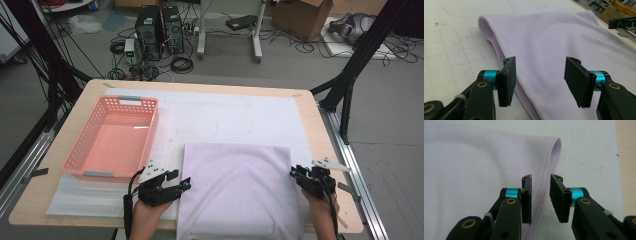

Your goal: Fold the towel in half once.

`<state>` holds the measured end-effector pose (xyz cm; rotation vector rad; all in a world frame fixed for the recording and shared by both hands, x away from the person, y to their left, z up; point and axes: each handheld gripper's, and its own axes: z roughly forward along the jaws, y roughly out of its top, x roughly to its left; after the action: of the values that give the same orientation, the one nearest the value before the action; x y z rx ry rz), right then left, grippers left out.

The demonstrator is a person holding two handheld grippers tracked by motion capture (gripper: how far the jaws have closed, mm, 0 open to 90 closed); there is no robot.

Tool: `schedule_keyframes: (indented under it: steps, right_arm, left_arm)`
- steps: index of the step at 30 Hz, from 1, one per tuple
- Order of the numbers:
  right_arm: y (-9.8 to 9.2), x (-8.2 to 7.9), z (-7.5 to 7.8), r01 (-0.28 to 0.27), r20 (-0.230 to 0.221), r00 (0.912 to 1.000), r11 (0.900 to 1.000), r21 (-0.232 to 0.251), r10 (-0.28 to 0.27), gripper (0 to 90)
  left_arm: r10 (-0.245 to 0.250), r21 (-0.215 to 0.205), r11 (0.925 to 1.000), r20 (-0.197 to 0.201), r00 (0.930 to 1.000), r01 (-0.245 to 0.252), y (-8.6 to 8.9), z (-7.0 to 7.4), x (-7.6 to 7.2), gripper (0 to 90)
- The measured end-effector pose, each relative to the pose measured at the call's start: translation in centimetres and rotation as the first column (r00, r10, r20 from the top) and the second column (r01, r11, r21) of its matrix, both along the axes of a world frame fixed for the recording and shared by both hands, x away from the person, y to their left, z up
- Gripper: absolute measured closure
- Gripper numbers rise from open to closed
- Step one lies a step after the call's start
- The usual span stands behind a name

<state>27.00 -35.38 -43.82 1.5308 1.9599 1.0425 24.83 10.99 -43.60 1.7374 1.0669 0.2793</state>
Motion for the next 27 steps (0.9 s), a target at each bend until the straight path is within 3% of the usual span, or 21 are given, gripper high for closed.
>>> schedule_keyframes:
  steps: [2, 4, 5, 8, 9, 11, 12, 14, 15, 17, 22, 25, 27]
  right_arm:
    - [0.3, 1.7, -0.6, 0.000, -0.022, 0.9998, 1.000, -0.019, 0.000, 69.1]
    - [0.6, 2.9, -1.0, 0.000, -0.023, 0.9997, 0.999, -0.043, -0.001, 78.2]
    - [0.7, 3.1, -1.0, 0.005, -0.016, 0.9999, 0.998, -0.067, -0.006, 85.4]
    - [0.5, 3.4, -0.7, 0.039, -0.022, 0.9989, 0.994, -0.107, -0.042, 86.5]
    - [0.4, 3.4, -0.7, 0.047, -0.013, 0.9987, 0.992, -0.119, -0.049, 85.4]
    - [0.4, 3.4, -0.8, 0.055, -0.002, 0.9984, 0.991, -0.120, -0.056, 71.9]
    - [0.1, 3.4, -0.7, 0.054, 0.008, 0.9985, 0.994, -0.094, -0.053, 63.4]
    - [-0.5, 3.7, -0.7, 0.043, 0.002, 0.9991, 0.999, -0.005, -0.043, 58.5]
    - [-0.6, 4.0, -0.8, 0.033, -0.010, 0.9994, 0.999, 0.009, -0.033, 55.8]
    - [-0.6, 4.7, -1.0, 0.001, -0.042, 0.9991, 1.000, -0.009, -0.002, 55.1]
    - [0.1, 4.8, -0.9, -0.041, -0.036, 0.9986, 0.997, -0.071, 0.039, 64.3]
    - [0.3, 4.8, -0.9, -0.042, -0.045, 0.9982, 0.997, -0.068, 0.039, 71.3]
    - [0.4, 4.7, -0.8, -0.035, -0.062, 0.9976, 0.999, -0.039, 0.032, 77.4]
  left_arm:
    - [0.001, 0.000, 1.0000, -0.007, 1.0000, -0.001, -0.1, 0.0, 1.2, 42.8]
    - [0.008, -0.001, 1.0000, -0.014, 0.9999, -0.008, -0.3, 0.0, 2.2, 42.4]
    - [0.007, 0.006, 1.0000, -0.012, 0.9999, -0.007, -0.4, 0.0, 2.8, 42.1]
    - [0.026, 0.027, 0.9993, -0.010, 0.9996, -0.026, -0.6, 0.0, 4.2, 41.0]
    - [0.035, 0.031, 0.9989, -0.009, 0.9994, -0.035, -0.6, -0.1, 4.7, 40.1]
    - [0.057, 0.035, 0.9978, -0.007, 0.9984, -0.056, -0.7, -0.3, 5.4, 39.5]
    - [0.064, 0.054, 0.9965, -0.007, 0.9980, -0.063, -0.8, -0.5, 5.8, 39.0]
    - [0.080, 0.091, 0.9928, -0.012, 0.9967, -0.079, -1.0, -0.8, 6.5, 38.7]
    - [0.088, 0.094, 0.9919, -0.021, 0.9959, -0.085, -1.0, -0.9, 7.0, 38.5]
    - [0.102, 0.108, 0.9893, -0.035, 0.9942, -0.098, -1.1, -1.1, 7.8, 38.0]
    - [0.142, 0.104, 0.9857, -0.091, 0.9856, -0.133, -1.1, -1.7, 9.0, 40.8]
    - [0.115, 0.174, 0.9794, -0.065, 0.9913, -0.102, -1.9, -1.6, 8.9, 41.5]
    - [0.104, 0.247, 0.9645, -0.030, 0.9941, -0.093, -2.6, -1.5, 8.8, 45.6]
